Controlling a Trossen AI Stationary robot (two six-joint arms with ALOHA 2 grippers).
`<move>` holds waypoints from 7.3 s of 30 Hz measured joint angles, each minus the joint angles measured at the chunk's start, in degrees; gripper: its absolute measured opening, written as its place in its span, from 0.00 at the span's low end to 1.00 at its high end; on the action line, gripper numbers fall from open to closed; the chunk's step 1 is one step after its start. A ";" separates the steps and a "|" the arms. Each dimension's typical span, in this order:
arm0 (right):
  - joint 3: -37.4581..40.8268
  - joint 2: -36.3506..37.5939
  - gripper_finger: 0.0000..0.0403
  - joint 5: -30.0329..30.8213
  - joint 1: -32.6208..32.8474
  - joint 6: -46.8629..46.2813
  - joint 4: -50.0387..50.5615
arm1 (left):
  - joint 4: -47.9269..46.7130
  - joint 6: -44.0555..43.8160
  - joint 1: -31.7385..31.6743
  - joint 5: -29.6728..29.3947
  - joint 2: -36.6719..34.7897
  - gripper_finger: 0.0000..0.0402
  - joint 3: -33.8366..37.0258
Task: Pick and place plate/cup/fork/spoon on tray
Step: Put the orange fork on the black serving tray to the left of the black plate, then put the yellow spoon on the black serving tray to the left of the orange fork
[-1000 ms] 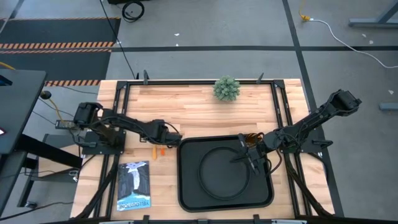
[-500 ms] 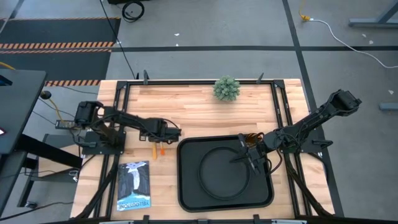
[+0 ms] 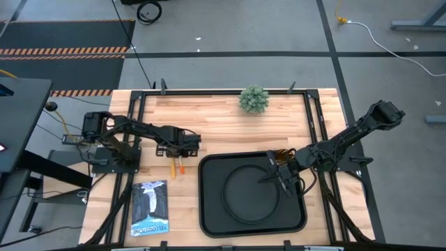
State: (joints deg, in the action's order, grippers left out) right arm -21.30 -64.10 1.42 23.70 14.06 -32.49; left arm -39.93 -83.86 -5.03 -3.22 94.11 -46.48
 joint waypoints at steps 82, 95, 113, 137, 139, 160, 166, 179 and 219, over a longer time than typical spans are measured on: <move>0.00 -0.01 0.03 -1.94 2.16 0.70 0.38 | -17.67 -15.33 25.46 -10.47 28.10 0.04 -53.35; 0.00 -0.02 0.03 -1.94 2.16 0.90 0.21 | -12.83 -13.31 24.98 -9.45 31.55 0.04 -53.33; 0.00 -0.02 0.03 -2.07 2.16 0.61 0.39 | -7.15 -13.34 24.43 -6.55 33.09 0.04 -53.27; 0.00 -0.02 0.03 -4.12 4.82 0.47 0.48 | -10.05 -22.43 26.20 -6.38 33.09 0.04 -55.95; 0.00 -0.02 0.03 -4.12 5.14 0.46 0.55 | -10.90 -23.83 26.53 -6.18 33.09 0.04 -55.95; -0.02 -0.02 0.03 -4.12 5.55 0.96 1.00 | -7.62 -29.10 27.93 -7.06 35.96 0.05 -55.91; -0.02 -0.02 0.03 -4.12 5.55 1.09 0.89 | -6.64 -28.12 27.71 -7.06 36.00 0.05 -55.91; -0.02 -0.02 0.03 -4.12 5.55 1.07 0.90 | -4.36 -28.39 27.65 -7.06 36.02 0.05 -55.91; -0.02 -0.02 0.03 -4.12 5.53 1.09 1.27 | -17.65 -23.66 26.85 -3.62 32.09 0.29 -55.91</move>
State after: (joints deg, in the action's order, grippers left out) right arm -21.32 -64.12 -2.70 29.23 15.16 -31.22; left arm -57.59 -107.51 21.82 -6.84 126.20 -102.39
